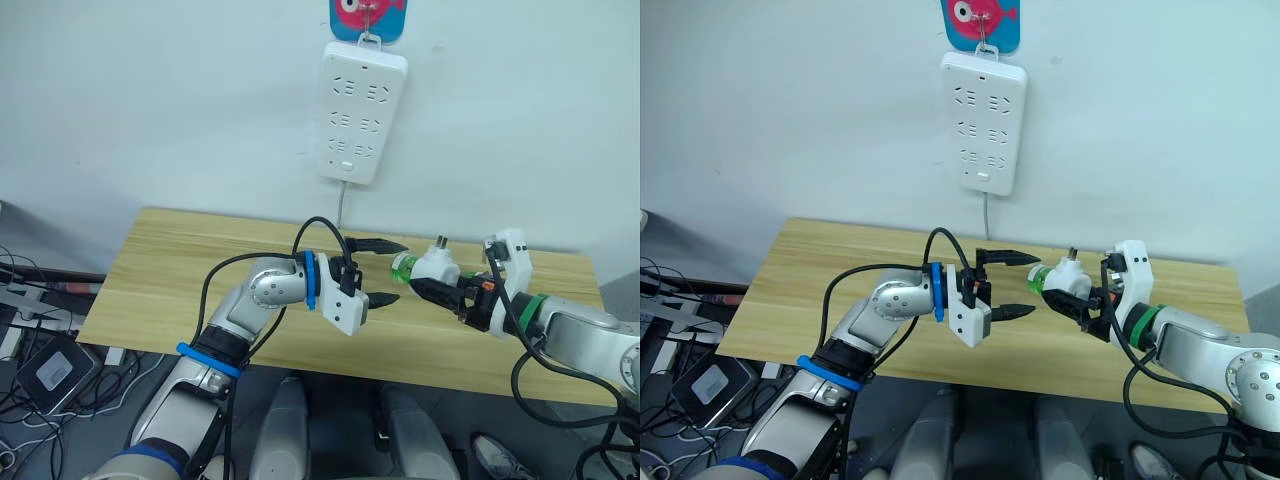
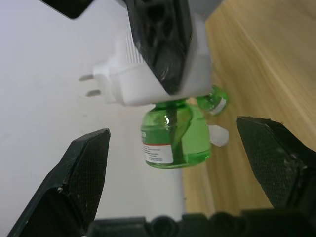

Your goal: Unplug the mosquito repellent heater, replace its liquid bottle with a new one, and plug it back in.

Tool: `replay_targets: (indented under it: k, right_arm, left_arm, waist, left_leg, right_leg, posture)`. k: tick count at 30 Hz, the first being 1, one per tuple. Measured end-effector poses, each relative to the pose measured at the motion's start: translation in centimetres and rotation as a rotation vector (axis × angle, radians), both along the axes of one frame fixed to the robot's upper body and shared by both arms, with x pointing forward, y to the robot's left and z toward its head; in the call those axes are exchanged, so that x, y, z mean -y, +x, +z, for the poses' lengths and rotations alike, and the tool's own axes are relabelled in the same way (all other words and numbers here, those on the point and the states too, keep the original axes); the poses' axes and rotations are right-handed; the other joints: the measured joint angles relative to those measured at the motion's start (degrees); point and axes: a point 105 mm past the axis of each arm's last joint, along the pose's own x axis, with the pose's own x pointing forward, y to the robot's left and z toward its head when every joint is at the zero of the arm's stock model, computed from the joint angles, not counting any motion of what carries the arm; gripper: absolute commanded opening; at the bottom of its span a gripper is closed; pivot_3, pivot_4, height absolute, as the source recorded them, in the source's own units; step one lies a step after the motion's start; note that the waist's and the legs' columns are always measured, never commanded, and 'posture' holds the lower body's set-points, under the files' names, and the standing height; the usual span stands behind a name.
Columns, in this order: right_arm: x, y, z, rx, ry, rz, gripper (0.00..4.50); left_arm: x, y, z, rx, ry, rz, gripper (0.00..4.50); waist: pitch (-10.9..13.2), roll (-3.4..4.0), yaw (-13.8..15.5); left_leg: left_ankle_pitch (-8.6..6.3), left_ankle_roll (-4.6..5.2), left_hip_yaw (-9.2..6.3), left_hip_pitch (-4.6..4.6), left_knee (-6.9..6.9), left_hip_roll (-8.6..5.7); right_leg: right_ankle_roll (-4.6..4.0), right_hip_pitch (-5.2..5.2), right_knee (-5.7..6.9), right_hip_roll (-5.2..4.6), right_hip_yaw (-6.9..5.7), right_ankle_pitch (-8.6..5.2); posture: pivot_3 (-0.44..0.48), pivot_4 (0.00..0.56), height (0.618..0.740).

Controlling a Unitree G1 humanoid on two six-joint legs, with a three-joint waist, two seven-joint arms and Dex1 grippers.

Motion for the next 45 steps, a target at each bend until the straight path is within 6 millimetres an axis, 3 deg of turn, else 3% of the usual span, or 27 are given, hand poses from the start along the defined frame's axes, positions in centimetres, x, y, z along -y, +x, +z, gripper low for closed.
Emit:
replay_targets:
  k: [7,10,16,25,27,30,35,40,45]
  right_arm:
    - [-0.5,-0.2,0.3,-0.002,0.005,0.002,2.99]
    - [-0.8,-0.3,0.3,-0.003,0.011,0.006,2.99]
    - [-1.1,-0.4,0.4,-0.007,0.017,-0.001,2.99]
    - [-1.4,-0.2,0.5,0.002,0.015,-0.011,2.99]
    - [-1.4,-0.1,0.7,0.007,0.027,-0.015,3.71]
    - [-1.8,0.0,1.1,0.014,0.072,-0.012,4.45]
    - [-1.7,-0.2,1.8,0.078,0.058,-0.018,4.45]
    - [-0.9,-1.7,2.5,0.247,-0.025,-0.027,4.45]
    - [-1.6,-2.5,2.6,0.387,-0.018,-0.076,4.45]
  left_arm:
    - [0.6,0.6,-0.5,0.008,0.024,0.041,4.5]
    - [0.6,0.7,-1.0,-0.006,0.042,0.058,3.89]
    - [0.7,1.0,-0.8,-0.007,0.031,0.083,2.24]
    - [0.7,1.2,-0.6,0.024,0.034,0.093,2.24]
    - [0.8,1.3,-0.3,0.035,0.028,0.094,2.24]
    - [0.7,1.5,-0.2,0.043,0.011,0.104,2.24]
    - [0.8,1.5,0.1,0.046,-0.034,0.104,2.24]
    - [0.7,1.8,-0.7,-0.132,-0.157,0.149,2.24]
    - [0.7,2.4,-0.7,-0.473,-0.41,0.213,2.24]
  waist:
    - [0.0,0.0,0.0]
    - [0.0,0.0,0.0]
    - [0.0,-0.01,-0.1]
    - [0.0,-0.01,0.0]
    - [0.0,-0.03,0.0]
    - [-0.1,-0.02,0.0]
    - [-0.3,-0.02,0.0]
    - [-0.9,-0.11,0.0]
    - [-1.8,-0.11,-0.1]
  left_leg:
    - [0.04,0.07,0.0,-0.02,0.0,-0.01]
    - [0.05,0.07,-0.01,-0.01,0.0,0.0]
    - [0.06,0.08,-0.01,-0.03,0.01,-0.01]
    - [0.07,0.09,-0.03,-0.03,0.01,-0.01]
    - [0.07,0.09,-0.03,-0.03,0.01,-0.01]
    - [0.07,0.09,-0.03,-0.03,0.01,-0.01]
    - [0.07,0.09,-0.05,-0.06,0.01,-0.03]
    - [0.08,0.08,-0.24,-0.13,0.0,-0.04]
    - [0.15,0.08,-0.24,-0.1,0.07,-0.04]
  right_leg:
    - [0.01,0.0,-0.01,-0.01,0.01,0.0]
    - [0.0,0.0,-0.01,-0.01,0.0,0.0]
    - [0.0,0.0,-0.01,-0.02,0.0,0.0]
    - [-0.02,0.0,0.0,-0.02,-0.02,0.01]
    - [-0.02,0.0,-0.01,-0.02,-0.02,0.01]
    - [-0.04,0.0,-0.01,-0.02,-0.02,0.03]
    - [-0.07,0.0,-0.02,-0.04,-0.06,0.04]
    - [-0.08,0.0,-0.05,-0.06,-0.28,0.05]
    - [0.02,0.01,0.0,-0.04,-0.28,-0.01]
  posture:
    - [0.161,0.283,0.74]
    - [0.16,0.283,0.74]
    - [0.16,0.28,0.74]
    - [0.166,0.266,0.74]
    - [0.161,0.26,0.74]
    - [0.153,0.253,0.74]
    - [0.147,0.238,0.74]
    - [0.131,0.226,0.74]
    - [0.105,0.218,0.74]
